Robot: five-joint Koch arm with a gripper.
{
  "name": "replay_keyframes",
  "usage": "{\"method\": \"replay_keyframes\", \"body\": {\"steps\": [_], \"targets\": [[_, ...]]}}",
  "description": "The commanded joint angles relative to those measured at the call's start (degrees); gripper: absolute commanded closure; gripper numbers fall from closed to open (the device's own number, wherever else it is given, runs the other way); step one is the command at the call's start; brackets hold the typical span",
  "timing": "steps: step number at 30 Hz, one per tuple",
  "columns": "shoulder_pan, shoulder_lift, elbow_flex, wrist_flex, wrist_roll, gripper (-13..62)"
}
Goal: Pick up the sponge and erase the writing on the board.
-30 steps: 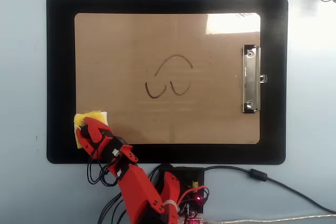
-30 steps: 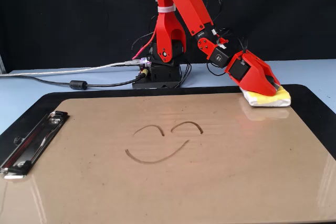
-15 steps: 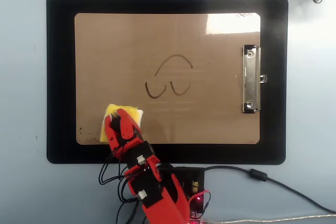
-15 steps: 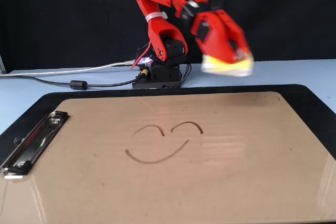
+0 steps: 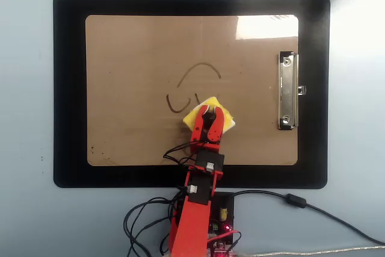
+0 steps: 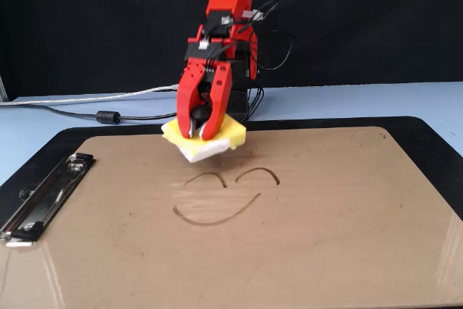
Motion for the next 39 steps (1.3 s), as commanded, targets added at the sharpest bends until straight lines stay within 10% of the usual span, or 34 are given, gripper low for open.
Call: {"method": "replay_keyframes", "body": {"steps": [1, 12, 19, 32, 39], "targets": [[0.35, -1.23, 0.00, -12.04, -2.81, 57.3], [3.78, -32.70, -2.90, -44.21, -3.43, 57.3], [3.96, -53.96, -32.26, -44.21, -4.31, 57.4], [6.50, -14.33, 14.68, -42.19, -9.05, 57.4], [0.62, -43.42, -14.59, -41.84, -9.14, 57.4]]}}
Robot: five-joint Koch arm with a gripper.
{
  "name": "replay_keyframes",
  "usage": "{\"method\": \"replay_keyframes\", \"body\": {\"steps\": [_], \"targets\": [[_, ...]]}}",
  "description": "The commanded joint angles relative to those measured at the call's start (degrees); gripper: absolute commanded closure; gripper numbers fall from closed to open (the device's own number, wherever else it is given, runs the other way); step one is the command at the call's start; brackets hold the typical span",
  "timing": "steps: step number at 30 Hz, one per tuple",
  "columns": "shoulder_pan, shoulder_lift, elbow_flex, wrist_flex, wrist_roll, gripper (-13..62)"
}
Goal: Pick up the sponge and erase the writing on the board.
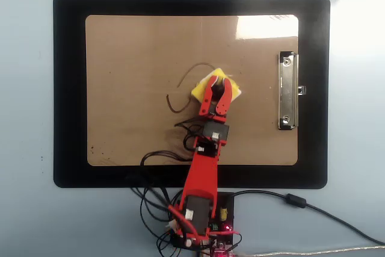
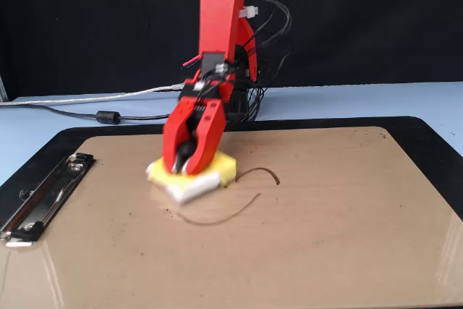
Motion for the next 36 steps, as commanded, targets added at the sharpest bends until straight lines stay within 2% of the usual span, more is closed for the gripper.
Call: {"method": "replay_keyframes", "body": {"steps": [1, 3, 5, 12, 15, 18, 23, 26, 29, 33, 36], "targets": [[-0.26, -8.70, -9.58, -0.97, -0.88, 57.3], [-0.44, -15.47, -18.72, 2.55, -0.88, 57.4], [-0.35, -12.92, -18.72, 7.91, -0.79, 57.3], [-0.35, 25.40, 16.79, 17.14, -0.70, 57.3], [-0.79, 32.78, 22.41, 18.54, -0.70, 57.3], [-2.81, 25.31, 16.79, 19.34, -0.70, 57.3], [-7.21, -5.89, -13.80, 19.34, -1.05, 57.3], [-8.00, -10.63, -20.30, 20.04, -0.88, 57.3], [-7.82, 0.00, -8.35, 21.62, -0.62, 57.3], [-7.91, 26.89, 17.75, 22.50, -0.70, 57.4], [-8.26, 34.10, 21.36, 25.58, -0.79, 57.3]]}}
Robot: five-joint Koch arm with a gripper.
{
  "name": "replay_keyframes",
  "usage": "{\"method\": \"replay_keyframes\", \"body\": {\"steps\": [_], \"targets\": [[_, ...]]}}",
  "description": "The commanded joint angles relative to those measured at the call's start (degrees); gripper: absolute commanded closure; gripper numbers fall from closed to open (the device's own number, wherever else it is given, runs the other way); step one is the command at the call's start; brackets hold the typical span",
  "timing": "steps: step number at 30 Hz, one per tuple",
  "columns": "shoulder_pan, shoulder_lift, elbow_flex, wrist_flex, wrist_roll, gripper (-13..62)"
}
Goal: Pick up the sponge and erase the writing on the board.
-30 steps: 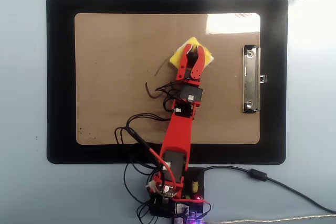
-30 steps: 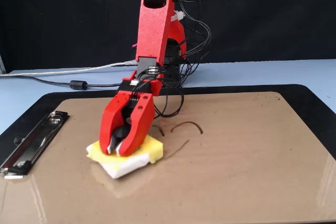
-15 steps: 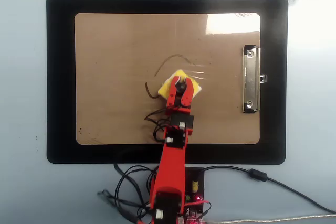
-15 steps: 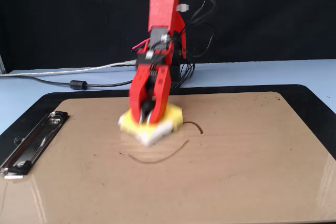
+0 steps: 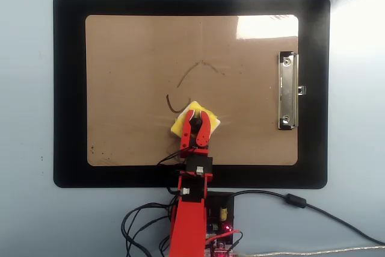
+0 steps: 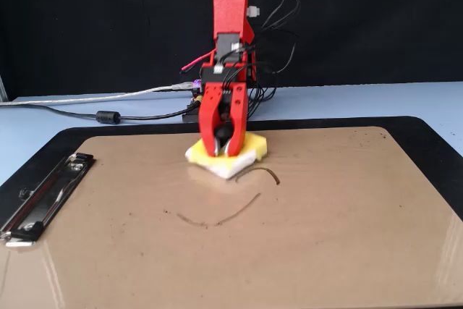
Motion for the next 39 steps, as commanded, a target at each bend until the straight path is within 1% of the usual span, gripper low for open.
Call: {"method": "replay_keyframes", "body": {"steps": [1, 3, 7, 9, 11, 14, 16, 18, 20, 22, 26, 27, 28, 30, 35, 37, 39], "targets": [[0.70, 0.26, -2.11, 1.32, -0.35, 57.3], [-0.18, -6.59, -10.37, 2.29, -0.26, 57.3], [-0.26, -29.09, -32.78, 1.93, -0.09, 57.3], [-0.35, -34.80, -38.58, 2.02, -0.26, 57.4], [-0.09, -33.40, -38.06, 2.37, -0.09, 57.3], [0.62, -20.39, -24.87, 2.72, 0.00, 57.3], [2.99, -13.89, -19.42, 2.72, 0.09, 57.4], [5.54, -12.74, -18.63, 2.64, 0.44, 57.3], [6.33, -16.96, -20.74, 1.93, 0.88, 57.4], [6.50, -24.43, -29.09, 1.76, 0.88, 57.3], [6.86, -45.79, -54.05, 2.29, 0.62, 57.3], [6.86, -48.96, -58.01, 2.46, 0.70, 57.3], [7.12, -49.31, -57.92, 2.81, 0.70, 57.3], [8.61, -45.18, -51.42, 2.72, 0.88, 57.3], [8.96, -21.97, -25.58, 2.46, 0.88, 57.3], [8.88, -18.02, -22.24, 2.37, 0.88, 57.3], [8.79, -20.74, -24.43, 1.93, 0.70, 57.4]]}}
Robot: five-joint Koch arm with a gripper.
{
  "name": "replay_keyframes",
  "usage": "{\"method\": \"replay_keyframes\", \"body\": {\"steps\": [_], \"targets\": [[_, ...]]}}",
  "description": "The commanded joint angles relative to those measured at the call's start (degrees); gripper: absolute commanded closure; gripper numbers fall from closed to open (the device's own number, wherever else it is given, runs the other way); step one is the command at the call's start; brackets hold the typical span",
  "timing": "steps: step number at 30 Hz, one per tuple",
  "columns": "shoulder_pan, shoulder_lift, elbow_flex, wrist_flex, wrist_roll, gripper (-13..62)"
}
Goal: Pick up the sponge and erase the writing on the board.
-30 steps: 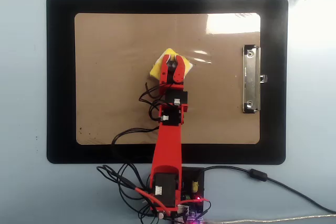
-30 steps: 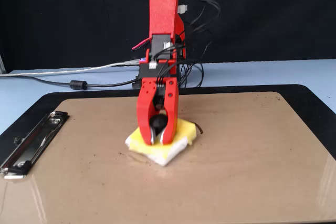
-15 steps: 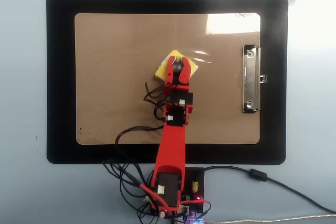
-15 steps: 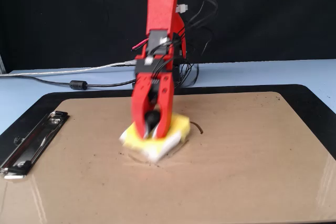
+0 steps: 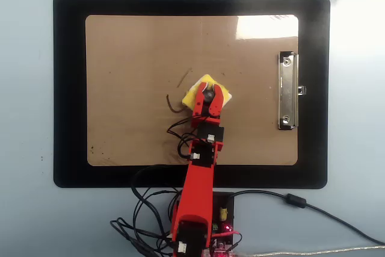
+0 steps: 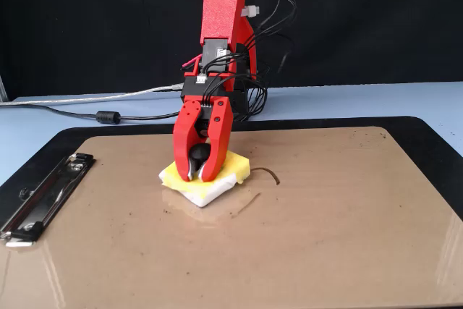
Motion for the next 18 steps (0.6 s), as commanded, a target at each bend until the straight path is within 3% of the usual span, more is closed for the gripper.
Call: {"method": "replay_keyframes", "body": {"steps": [1, 7, 15, 18], "targets": [[0.35, -3.96, -5.19, -1.41, -0.18, 57.3], [-10.81, -19.86, -23.03, -1.23, -0.88, 57.3], [-14.85, 6.77, 4.75, -1.32, -1.32, 57.3], [-19.42, 2.72, 1.32, -1.49, -1.49, 57.3]]}}
